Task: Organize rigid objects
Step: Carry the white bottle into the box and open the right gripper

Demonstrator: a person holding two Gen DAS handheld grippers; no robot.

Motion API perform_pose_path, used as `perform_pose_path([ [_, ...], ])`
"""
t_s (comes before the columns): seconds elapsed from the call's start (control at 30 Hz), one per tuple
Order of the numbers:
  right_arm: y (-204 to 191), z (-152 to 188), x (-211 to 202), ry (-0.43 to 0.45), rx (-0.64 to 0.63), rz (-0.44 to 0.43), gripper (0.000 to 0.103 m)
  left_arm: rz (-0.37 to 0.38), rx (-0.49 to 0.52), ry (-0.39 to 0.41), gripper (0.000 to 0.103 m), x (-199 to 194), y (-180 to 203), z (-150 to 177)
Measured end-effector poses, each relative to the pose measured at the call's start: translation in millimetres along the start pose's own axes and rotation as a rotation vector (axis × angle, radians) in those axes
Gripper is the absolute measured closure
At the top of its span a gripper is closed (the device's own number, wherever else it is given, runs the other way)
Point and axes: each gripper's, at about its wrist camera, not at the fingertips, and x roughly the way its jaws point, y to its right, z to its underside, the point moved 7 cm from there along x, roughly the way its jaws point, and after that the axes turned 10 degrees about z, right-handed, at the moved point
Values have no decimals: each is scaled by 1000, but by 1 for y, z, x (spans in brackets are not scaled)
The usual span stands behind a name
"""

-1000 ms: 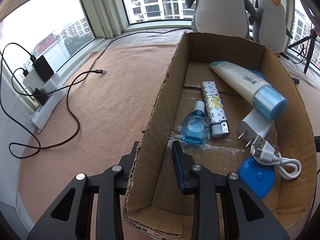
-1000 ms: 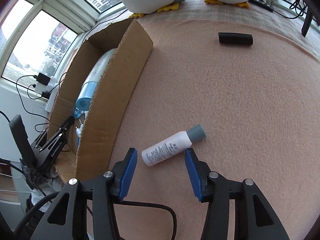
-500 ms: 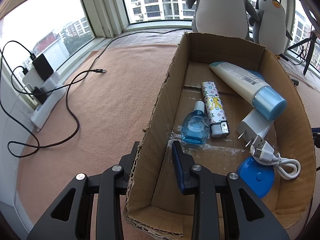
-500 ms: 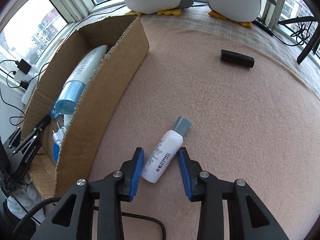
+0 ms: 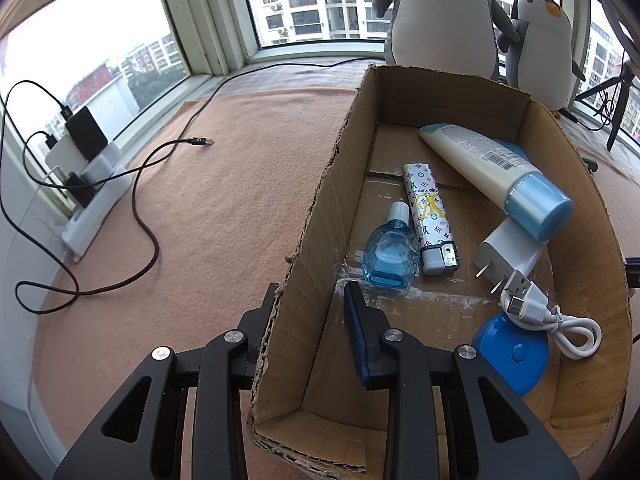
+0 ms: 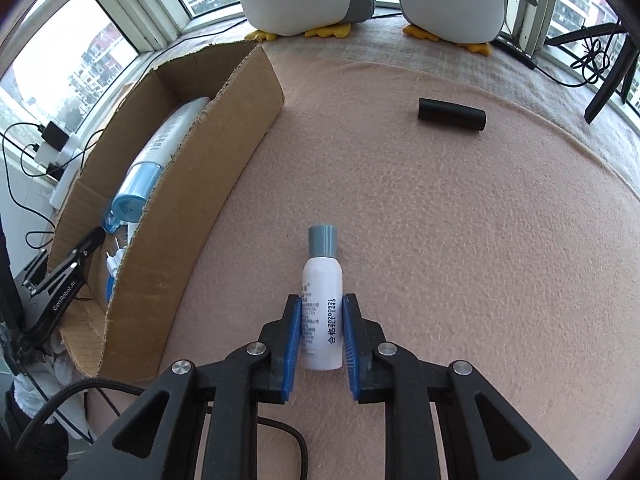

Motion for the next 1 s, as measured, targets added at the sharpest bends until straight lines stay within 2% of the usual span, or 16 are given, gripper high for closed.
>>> perform_pose_path([
  [0.23,-7,-7,-36,90,-20,-33,85,5,-4,-1,75,0,1,0],
  [0.47,-60,-18,-75,161,-100,-128,85,10,-8,-1,75,0,-1,-1],
  [0.7,-116,-9,-81,156,-208,-188,85,10,-9,-1,75,0,-2,-1],
  [1.0,-142,6,-69,130,-273,-188,85,10,-9,-1,75,0,-2,-1],
])
